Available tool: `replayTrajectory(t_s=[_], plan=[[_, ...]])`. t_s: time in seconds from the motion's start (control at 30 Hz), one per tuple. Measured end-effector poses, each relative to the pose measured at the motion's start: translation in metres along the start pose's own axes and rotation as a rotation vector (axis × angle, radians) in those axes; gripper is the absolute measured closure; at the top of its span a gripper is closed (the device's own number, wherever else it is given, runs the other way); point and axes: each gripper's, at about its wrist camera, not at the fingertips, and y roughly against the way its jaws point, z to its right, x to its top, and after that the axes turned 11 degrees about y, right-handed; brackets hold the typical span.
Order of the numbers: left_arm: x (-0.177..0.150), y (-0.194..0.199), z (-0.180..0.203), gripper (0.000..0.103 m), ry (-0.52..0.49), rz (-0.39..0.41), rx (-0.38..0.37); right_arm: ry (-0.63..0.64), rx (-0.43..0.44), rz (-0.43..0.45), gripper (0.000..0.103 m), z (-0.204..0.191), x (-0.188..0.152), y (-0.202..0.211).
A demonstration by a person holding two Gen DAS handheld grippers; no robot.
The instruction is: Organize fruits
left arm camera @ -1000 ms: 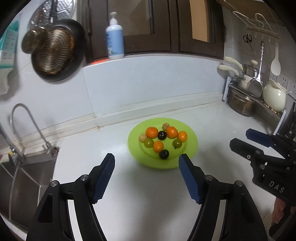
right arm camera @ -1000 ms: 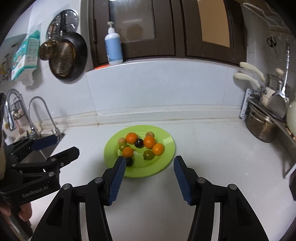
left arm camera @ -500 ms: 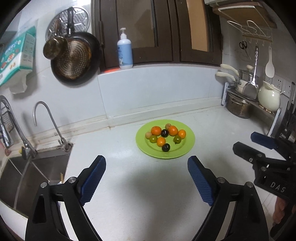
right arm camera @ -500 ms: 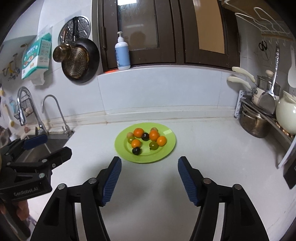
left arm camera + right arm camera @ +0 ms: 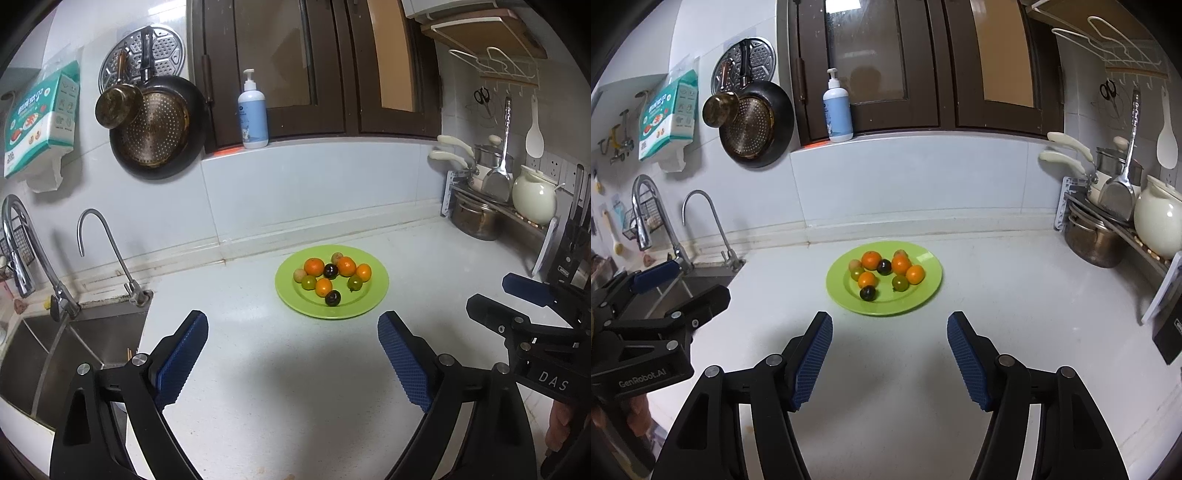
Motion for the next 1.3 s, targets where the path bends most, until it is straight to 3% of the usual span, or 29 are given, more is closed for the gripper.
replayTrajectory(t_s=[0.57, 1.3], plan=[[-0.0017, 0.0077, -0.0035, 0.000, -0.003, 0.020, 0.003, 0.002, -0.025, 0.013, 0.038, -0.0028, 0.0021, 0.0085], [-0.0017, 0.0035, -0.0098, 0.000, 0.000, 0.018, 0.030, 0.006, -0.019, 0.003, 0.038, -0.0070, 0.0032, 0.0037]])
